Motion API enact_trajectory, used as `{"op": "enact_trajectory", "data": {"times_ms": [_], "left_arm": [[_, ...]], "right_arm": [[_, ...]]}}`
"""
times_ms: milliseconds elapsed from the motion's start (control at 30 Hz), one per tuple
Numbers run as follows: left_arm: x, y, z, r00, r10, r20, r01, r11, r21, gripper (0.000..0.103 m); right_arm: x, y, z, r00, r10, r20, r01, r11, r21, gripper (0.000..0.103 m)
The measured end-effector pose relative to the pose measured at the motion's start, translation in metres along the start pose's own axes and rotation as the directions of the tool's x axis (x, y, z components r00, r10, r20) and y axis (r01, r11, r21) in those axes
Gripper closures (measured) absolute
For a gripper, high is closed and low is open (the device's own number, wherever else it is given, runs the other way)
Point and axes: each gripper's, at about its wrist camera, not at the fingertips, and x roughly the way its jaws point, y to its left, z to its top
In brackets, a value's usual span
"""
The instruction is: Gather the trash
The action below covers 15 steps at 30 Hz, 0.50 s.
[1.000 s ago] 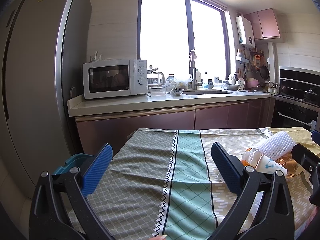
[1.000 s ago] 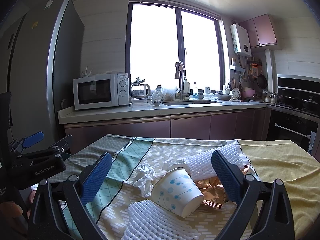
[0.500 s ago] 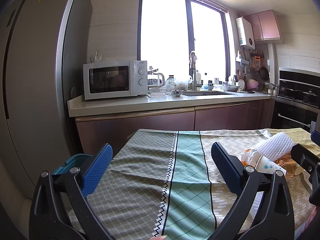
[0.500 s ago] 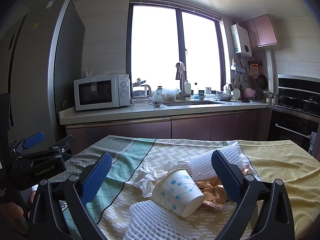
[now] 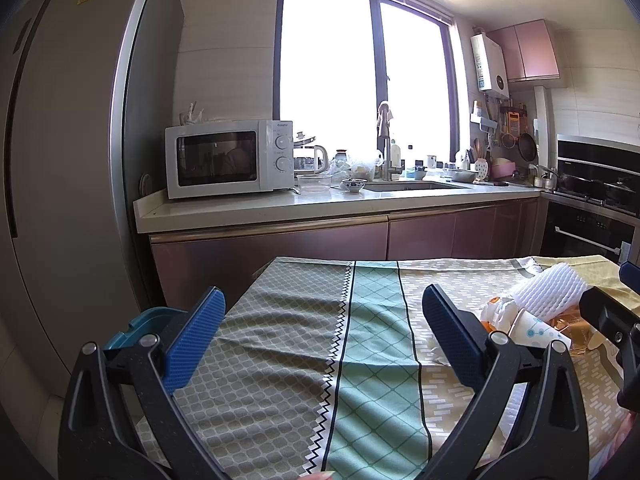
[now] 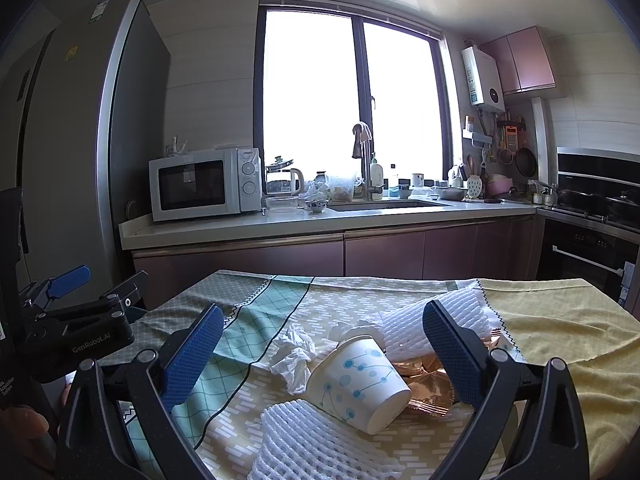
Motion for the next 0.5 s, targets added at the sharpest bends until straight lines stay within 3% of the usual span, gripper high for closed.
{"op": "enact_trajectory", "data": {"times_ms": [500], "left_arm": [[-0.001, -0.0046, -0.0022, 1.0, -0.007, -0.005, 0.007, 1.0, 0.005, 0.006]], "right_arm": [[0.0006, -0.0021, -0.0006, 1.0, 0.007, -0.007, -0.007, 1.0, 0.008, 0.007]]}}
